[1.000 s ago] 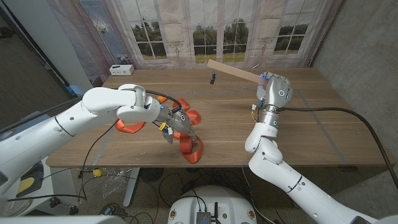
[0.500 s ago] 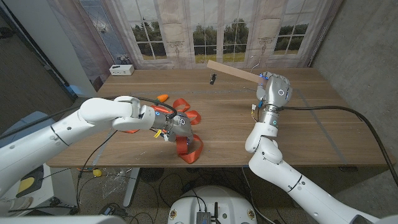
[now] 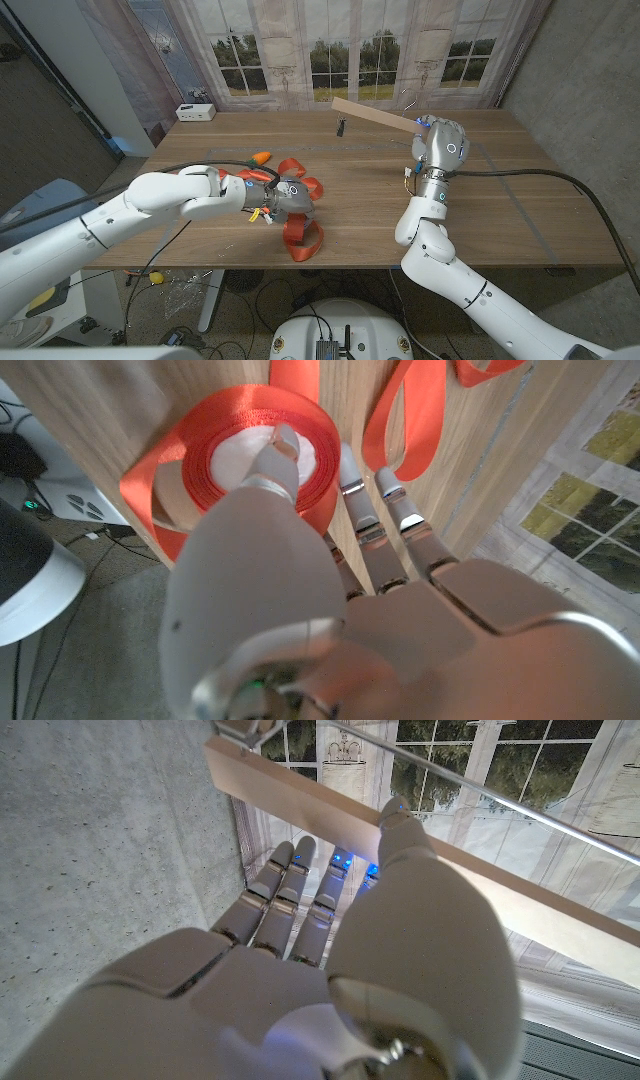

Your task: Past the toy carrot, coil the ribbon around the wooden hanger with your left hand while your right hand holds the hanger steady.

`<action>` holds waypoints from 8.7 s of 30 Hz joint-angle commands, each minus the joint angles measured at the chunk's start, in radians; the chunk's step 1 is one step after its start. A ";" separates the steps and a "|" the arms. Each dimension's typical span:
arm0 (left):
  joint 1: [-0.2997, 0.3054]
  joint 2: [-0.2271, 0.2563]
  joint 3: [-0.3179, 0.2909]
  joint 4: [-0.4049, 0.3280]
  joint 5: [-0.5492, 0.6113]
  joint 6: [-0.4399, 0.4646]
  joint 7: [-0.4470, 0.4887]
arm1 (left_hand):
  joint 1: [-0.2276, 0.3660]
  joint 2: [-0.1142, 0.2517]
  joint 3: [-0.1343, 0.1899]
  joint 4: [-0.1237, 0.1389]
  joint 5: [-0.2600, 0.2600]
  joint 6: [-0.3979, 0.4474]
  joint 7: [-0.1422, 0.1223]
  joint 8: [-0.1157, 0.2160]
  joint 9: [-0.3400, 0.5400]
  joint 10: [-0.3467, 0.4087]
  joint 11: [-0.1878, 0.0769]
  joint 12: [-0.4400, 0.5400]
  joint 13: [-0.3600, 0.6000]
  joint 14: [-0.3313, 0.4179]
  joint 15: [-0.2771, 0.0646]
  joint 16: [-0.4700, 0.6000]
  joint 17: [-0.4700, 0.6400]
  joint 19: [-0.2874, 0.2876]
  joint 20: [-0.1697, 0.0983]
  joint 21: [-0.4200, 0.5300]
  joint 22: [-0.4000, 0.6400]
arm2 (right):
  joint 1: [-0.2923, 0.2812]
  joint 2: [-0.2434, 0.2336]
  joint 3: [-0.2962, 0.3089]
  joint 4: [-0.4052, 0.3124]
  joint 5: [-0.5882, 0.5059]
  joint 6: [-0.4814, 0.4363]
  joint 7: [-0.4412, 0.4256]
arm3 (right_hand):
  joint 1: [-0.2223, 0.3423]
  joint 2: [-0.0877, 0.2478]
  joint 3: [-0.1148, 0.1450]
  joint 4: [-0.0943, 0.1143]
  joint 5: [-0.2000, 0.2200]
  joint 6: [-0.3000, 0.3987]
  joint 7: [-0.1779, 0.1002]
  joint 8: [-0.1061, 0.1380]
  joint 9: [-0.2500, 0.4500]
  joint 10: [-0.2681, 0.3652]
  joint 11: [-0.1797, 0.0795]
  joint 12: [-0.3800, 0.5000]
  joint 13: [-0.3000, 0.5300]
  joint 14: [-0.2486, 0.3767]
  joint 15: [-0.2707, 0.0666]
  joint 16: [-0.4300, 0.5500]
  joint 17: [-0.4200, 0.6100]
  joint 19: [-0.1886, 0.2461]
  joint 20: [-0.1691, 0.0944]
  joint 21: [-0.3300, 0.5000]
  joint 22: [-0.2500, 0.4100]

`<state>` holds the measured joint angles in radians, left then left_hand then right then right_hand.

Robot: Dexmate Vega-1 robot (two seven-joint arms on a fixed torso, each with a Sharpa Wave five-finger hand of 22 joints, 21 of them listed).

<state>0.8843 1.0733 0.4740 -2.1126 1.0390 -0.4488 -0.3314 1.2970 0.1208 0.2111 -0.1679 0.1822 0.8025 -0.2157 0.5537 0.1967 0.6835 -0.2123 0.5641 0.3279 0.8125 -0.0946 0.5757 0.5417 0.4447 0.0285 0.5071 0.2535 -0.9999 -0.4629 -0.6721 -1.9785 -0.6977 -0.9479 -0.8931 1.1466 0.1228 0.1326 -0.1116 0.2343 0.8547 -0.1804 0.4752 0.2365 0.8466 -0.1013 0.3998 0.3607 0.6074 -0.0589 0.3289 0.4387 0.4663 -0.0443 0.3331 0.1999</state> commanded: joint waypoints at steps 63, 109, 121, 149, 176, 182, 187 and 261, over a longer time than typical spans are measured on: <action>0.080 -0.138 -0.346 0.124 -1.173 0.546 0.264 | 0.056 0.034 0.075 0.006 0.010 0.134 0.202 0.041 0.036 0.170 0.044 0.200 0.185 0.069 -0.110 -0.074 0.004 -0.010 0.052 0.087 0.024 | -0.102 -0.030 0.066 0.046 0.039 0.243 -0.130 | 0.038 0.037 -0.009 0.008 0.007 0.188 0.156 0.002 0.027 0.014 -0.003 -0.006 0.008 0.018 -0.166 -0.015 0.014 -0.004 -0.035 0.016 0.003; -0.372 -0.206 -0.096 0.205 -1.329 0.388 0.059 | 0.065 0.028 0.098 0.006 0.020 0.120 0.207 0.042 0.066 0.157 0.058 0.220 0.231 0.086 -0.106 -0.122 0.003 -0.028 0.058 0.158 0.044 | 0.097 0.012 -0.074 0.254 -0.022 0.360 0.000 | 0.047 0.035 -0.018 0.008 0.008 0.197 0.152 -0.001 0.022 0.023 -0.002 -0.014 0.008 0.020 -0.167 -0.024 0.025 -0.010 -0.032 0.023 0.002; -0.386 -0.241 -0.079 0.181 -1.343 0.327 0.033 | 0.063 0.026 0.100 0.006 0.021 0.123 0.209 0.039 0.064 0.155 0.058 0.220 0.237 0.088 -0.108 -0.131 0.006 -0.034 0.057 0.173 0.046 | 0.149 0.055 -0.092 0.313 0.000 0.336 0.011 | 0.050 0.034 -0.020 0.006 0.007 0.207 0.154 -0.002 0.015 0.027 0.001 -0.017 0.003 0.022 -0.168 -0.023 0.031 -0.007 -0.023 0.027 0.002; -0.345 -0.266 -0.067 0.113 -1.383 0.263 -0.003 | 0.058 0.023 0.105 0.007 0.023 0.124 0.207 0.036 0.068 0.158 0.058 0.216 0.240 0.096 -0.111 -0.148 0.015 -0.050 0.054 0.208 0.048 | 0.225 0.205 -0.105 0.364 0.092 0.077 0.007 | 0.044 0.030 -0.026 0.008 0.004 0.226 0.178 -0.011 -0.001 0.050 0.023 -0.018 -0.013 0.034 -0.153 -0.020 0.040 -0.010 0.028 0.030 0.000; -0.177 -0.244 -0.036 0.117 -1.610 0.259 -0.118 | 0.054 0.022 0.109 0.007 0.025 0.121 0.206 0.034 0.076 0.159 0.055 0.213 0.244 0.100 -0.108 -0.162 0.024 -0.065 0.057 0.236 0.048 | 0.219 0.314 0.040 0.449 0.162 0.222 -0.224 | 0.040 0.029 -0.028 0.006 -0.004 0.234 0.197 -0.024 -0.012 0.059 0.032 -0.020 -0.026 0.054 -0.138 -0.013 0.046 -0.012 0.051 0.034 0.000; -0.104 -0.234 -0.052 0.130 -1.663 0.273 -0.092 | 0.053 0.022 0.110 0.007 0.026 0.119 0.209 0.034 0.080 0.159 0.058 0.212 0.245 0.100 -0.105 -0.166 0.026 -0.070 0.058 0.243 0.047 | 0.168 0.398 0.165 0.487 0.057 0.373 -0.224 | 0.041 0.028 -0.028 0.005 -0.005 0.238 0.197 -0.026 -0.014 0.062 0.037 -0.020 -0.028 0.058 -0.135 -0.014 0.044 -0.013 0.052 0.034 -0.001; -0.044 -0.235 -0.077 0.141 -1.710 0.264 -0.061 | 0.053 0.022 0.112 0.007 0.026 0.117 0.210 0.034 0.082 0.158 0.062 0.211 0.246 0.102 -0.104 -0.169 0.028 -0.075 0.061 0.249 0.047 | 0.140 0.462 0.254 0.509 -0.015 0.468 -0.224 | 0.040 0.028 -0.027 0.005 -0.006 0.239 0.198 -0.029 -0.016 0.065 0.040 -0.019 -0.031 0.064 -0.130 -0.015 0.042 -0.013 0.054 0.035 -0.001; -0.337 -0.379 -0.169 0.433 -1.701 0.560 0.402 | 0.048 0.018 0.137 0.004 0.044 0.107 0.222 0.024 0.104 0.158 0.076 0.210 0.264 0.128 -0.100 -0.222 0.030 -0.102 0.076 0.335 0.032 | 0.086 0.468 0.347 0.646 -0.230 0.993 -0.224 | 0.035 0.030 -0.021 0.001 -0.006 0.252 0.179 -0.051 -0.018 0.068 0.026 -0.016 -0.037 0.069 -0.151 -0.036 0.036 -0.018 0.043 0.041 -0.003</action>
<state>0.7382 0.7005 0.2430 -1.7332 -0.7073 0.0223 0.1145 1.3231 0.1021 0.2842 -0.2189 0.2232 0.7501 -0.1566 0.5795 0.2977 0.6962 -0.2249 0.5648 0.3280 0.9113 -0.0995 0.3562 0.5691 0.3478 0.1035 0.8364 0.2835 -0.9416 0.0275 -0.2853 -1.3879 -0.9126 0.0478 -1.1170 1.1714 0.1245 0.1041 -0.1097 0.2188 0.8973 -0.1697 0.4223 0.2161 0.9028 -0.0713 0.3778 0.3178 0.6699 -0.0641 0.2950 0.4726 0.4483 0.0019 0.3668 0.1953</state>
